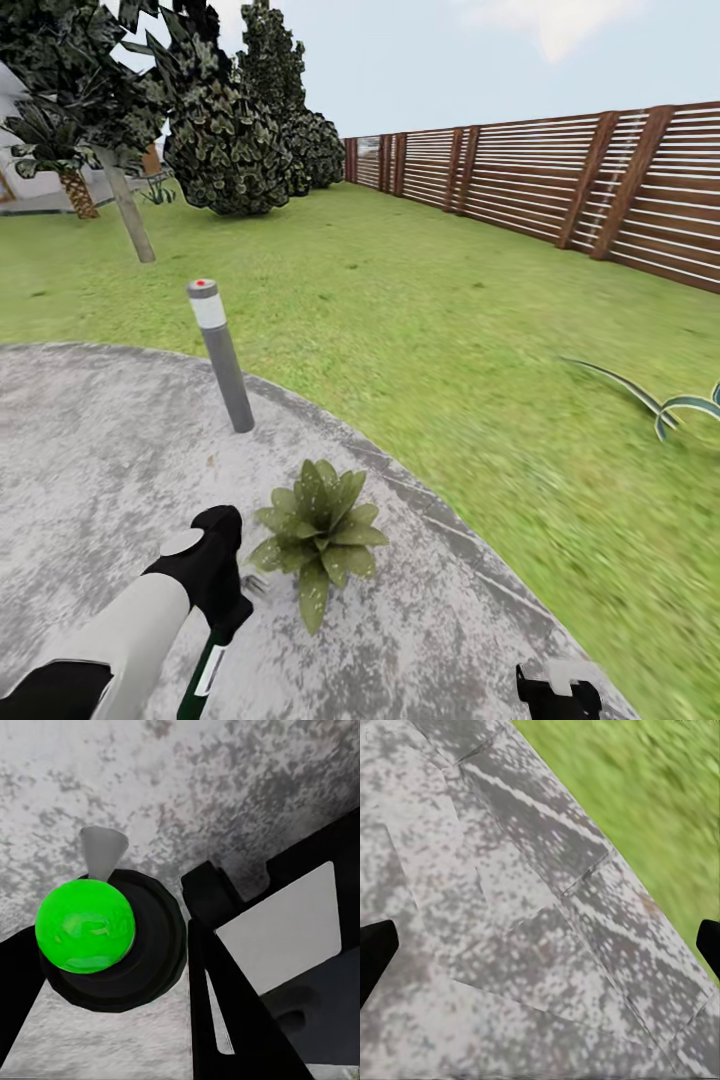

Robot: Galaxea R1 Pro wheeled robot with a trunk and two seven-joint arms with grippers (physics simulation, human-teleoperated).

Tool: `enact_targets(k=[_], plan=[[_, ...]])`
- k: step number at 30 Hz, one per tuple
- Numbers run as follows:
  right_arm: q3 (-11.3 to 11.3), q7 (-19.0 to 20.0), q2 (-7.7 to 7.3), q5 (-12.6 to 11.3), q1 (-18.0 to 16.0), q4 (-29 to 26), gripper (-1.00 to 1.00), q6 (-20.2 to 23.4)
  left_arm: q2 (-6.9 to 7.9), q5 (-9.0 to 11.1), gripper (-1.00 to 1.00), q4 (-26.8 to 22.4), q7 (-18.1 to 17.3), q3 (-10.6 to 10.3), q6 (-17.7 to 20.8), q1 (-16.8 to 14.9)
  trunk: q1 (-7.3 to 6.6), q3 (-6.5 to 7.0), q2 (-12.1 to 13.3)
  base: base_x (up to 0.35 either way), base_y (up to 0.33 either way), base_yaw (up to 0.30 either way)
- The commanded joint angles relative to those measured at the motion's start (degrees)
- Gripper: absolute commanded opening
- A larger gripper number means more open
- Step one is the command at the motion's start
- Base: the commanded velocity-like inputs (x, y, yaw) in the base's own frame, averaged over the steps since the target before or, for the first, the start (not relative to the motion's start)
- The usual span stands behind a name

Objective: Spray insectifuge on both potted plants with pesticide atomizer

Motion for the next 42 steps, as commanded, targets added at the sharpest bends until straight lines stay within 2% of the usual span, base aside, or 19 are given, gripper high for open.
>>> enact_targets(k=[1,9,15,18,19,21,22,23,24,25,26,28,29,30,31,35,39,42], plan=[[-0.3,-0.3,-0.01,0.6,0.0,0.1,1.00,-0.3,0.13,-0.3,-1.00,-0.1,-0.6,-0.3,0.6,0.0,-0.04,-0.05,0.0,-0.311,0.063,0.278],[-0.4,-0.3,-0.07,0.6,0.0,0.1,1.00,-0.3,0.99,-0.4,-1.00,-0.7,-0.4,-0.3,0.4,0.0,-0.04,-0.05,0.0,-0.265,0.209,0.134],[-0.3,-0.3,-0.31,0.6,0.0,0.1,1.00,-0.3,4.77,-0.2,-1.00,-0.8,1.2,-0.2,-0.1,0.0,-0.04,-0.05,0.0,-0.147,0.300,0.002],[-0.3,-0.3,-0.43,0.6,0.0,0.0,1.00,-0.4,6.79,-0.2,-1.00,-0.7,3.0,0.2,-3.0,0.0,-0.04,-0.05,0.0,-0.131,0.305,0.000],[-0.3,-0.3,-0.44,0.6,0.0,0.0,1.00,-0.4,7.34,-0.1,-1.00,-0.7,3.3,1.4,-5.1,0.0,-0.04,-0.05,0.0,-0.131,0.306,0.000],[-0.3,-0.3,-0.45,0.7,0.0,0.0,1.00,-0.4,7.74,-0.1,-1.00,-0.4,4.3,5.0,-9.2,0.1,-0.04,-0.05,0.0,-0.108,0.306,0.000],[-0.3,-0.3,-0.45,0.7,0.0,0.0,1.00,-0.4,7.74,-0.1,-1.00,-0.1,6.0,7.9,-12.2,0.5,-0.04,-0.05,0.0,-0.048,0.305,0.000],[-0.3,-0.3,-0.45,0.7,0.0,0.0,1.00,-0.4,7.35,0.0,-1.00,0.0,10.7,13.2,-18.3,1.7,-0.04,-0.05,0.0,-0.016,0.305,0.000],[-0.3,-0.3,-0.44,0.7,0.0,0.0,1.00,-0.4,7.12,0.7,-1.00,0.2,14.2,16.5,-22.1,2.5,-0.04,-0.05,0.0,-0.008,0.305,0.000],[-0.3,-0.3,-0.37,0.6,0.0,0.0,1.00,-0.4,7.00,2.3,-1.00,0.5,17.6,19.5,-25.9,3.1,-0.04,-0.05,0.0,-0.004,0.305,0.000],[-0.3,-0.3,-0.28,0.6,0.0,0.1,1.00,-0.4,6.99,4.2,-1.00,1.2,20.2,21.5,-29.4,3.7,-0.04,-0.05,0.0,-0.002,0.305,0.000],[-0.3,-0.3,-0.21,0.6,0.0,0.1,1.00,-0.4,7.05,6.6,-1.00,2.5,23.2,23.0,-34.0,4.3,-0.04,-0.05,0.0,-0.001,0.305,0.000],[-0.3,-0.3,-0.19,0.6,0.0,0.1,1.00,-0.4,7.09,8.7,-1.00,5.0,25.9,23.7,-39.3,4.5,-0.04,-0.05,0.0,0.000,0.305,0.000],[-0.3,-0.3,-0.19,0.6,0.0,0.1,1.00,-0.4,7.13,10.5,-1.00,6.0,26.4,23.8,-41.6,4.6,-0.04,-0.05,0.0,0.000,0.305,0.000],[-0.3,-0.3,-0.19,0.6,0.0,0.1,1.00,-0.4,7.21,11.6,-1.00,6.1,26.5,23.8,-42.9,4.6,-0.04,-0.05,0.0,0.000,0.305,0.000],[-0.3,-0.3,-0.16,0.6,0.0,0.1,1.00,-0.4,7.39,12.9,-1.00,6.2,26.5,23.9,-44.0,4.6,-0.04,-0.05,0.0,0.000,0.305,0.000],[-0.3,-0.3,0.03,0.6,0.0,0.1,1.00,-0.4,7.36,13.1,-1.00,6.2,26.5,23.9,-44.2,5.8,-0.04,-0.05,0.0,0.000,0.305,0.000],[-0.3,-0.3,0.13,0.6,0.0,0.1,1.00,-0.4,7.11,13.1,-1.00,6.2,26.6,23.9,-46.7,6.8,-0.04,-0.05,0.0,0.000,0.305,0.000]])
